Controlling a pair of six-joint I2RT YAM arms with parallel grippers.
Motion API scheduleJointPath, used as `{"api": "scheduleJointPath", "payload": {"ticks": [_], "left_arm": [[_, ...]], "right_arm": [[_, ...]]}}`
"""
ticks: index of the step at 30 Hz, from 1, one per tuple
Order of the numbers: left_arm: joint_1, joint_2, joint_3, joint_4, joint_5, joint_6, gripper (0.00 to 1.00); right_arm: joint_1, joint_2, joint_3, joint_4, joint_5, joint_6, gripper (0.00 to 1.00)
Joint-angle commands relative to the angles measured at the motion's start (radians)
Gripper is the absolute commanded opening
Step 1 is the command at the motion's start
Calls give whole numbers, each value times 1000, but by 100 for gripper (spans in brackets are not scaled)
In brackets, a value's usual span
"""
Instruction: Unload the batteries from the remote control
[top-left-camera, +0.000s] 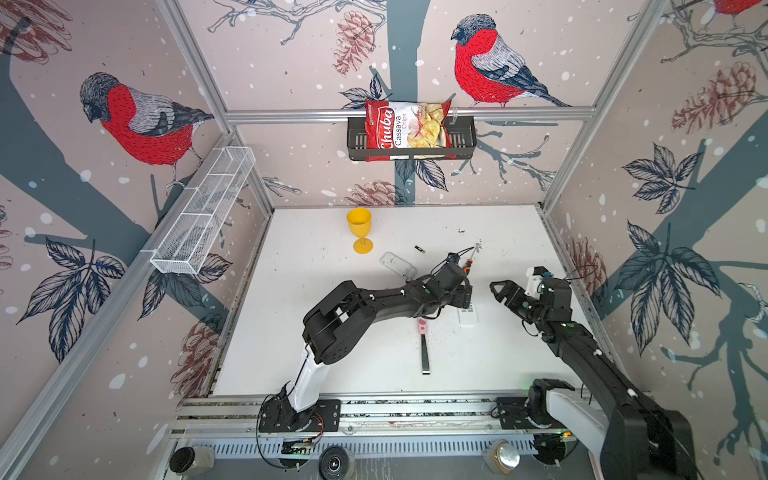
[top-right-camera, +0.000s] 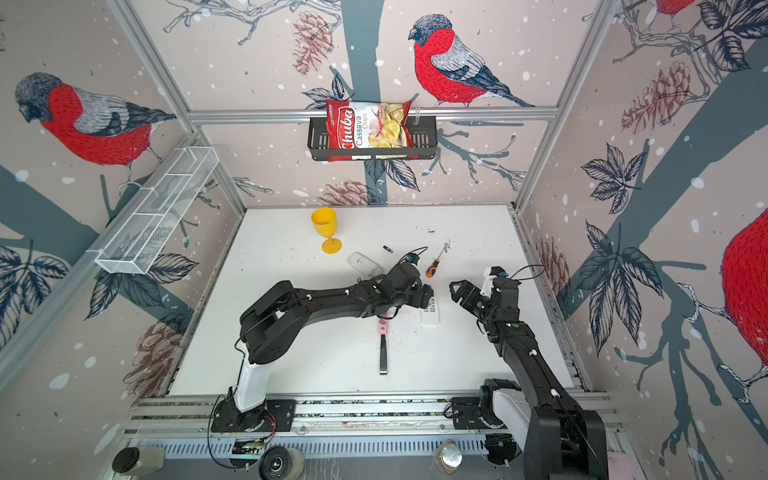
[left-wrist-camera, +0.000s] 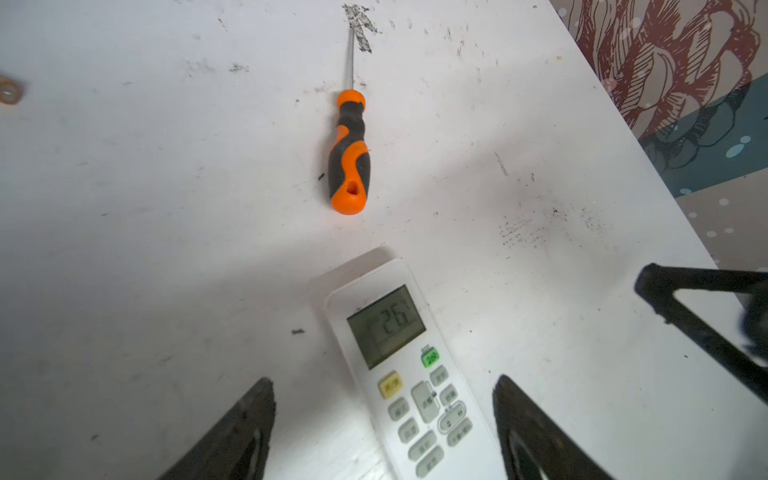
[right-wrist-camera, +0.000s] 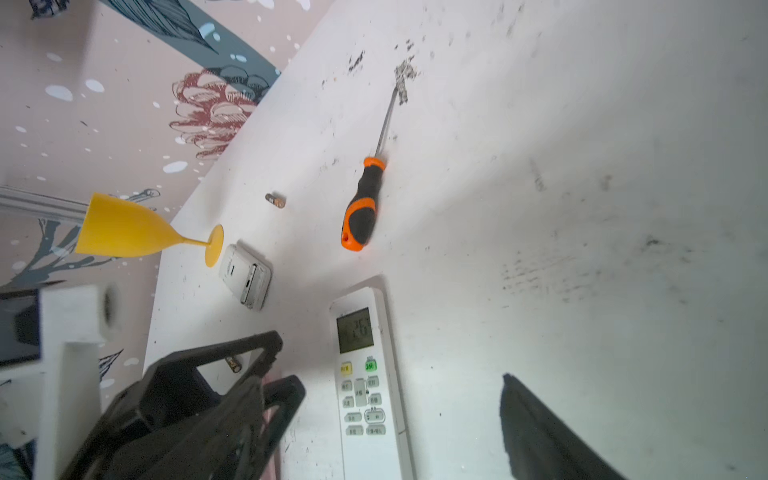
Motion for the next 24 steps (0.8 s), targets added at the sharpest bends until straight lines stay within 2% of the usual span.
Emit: {"api": "scheduleJointPath", "payload": {"ticks": [1,9,15,24], "left_arm": [[-19,48,66,-66,-70,-50,82],[-61,179,261,-230,-174,-120,82],[-84,295,459,-427,-235,-156,82],[-87,341,517,-514,-258,-185,79]], "right_arm": [[-32,-25,1,-16,-3,6,92],[-60,-49,-16,-5,5,1,95],[-60,-84,-33,6,-15,3,95],[-60,-134,-46,7,-49,6,96]]}}
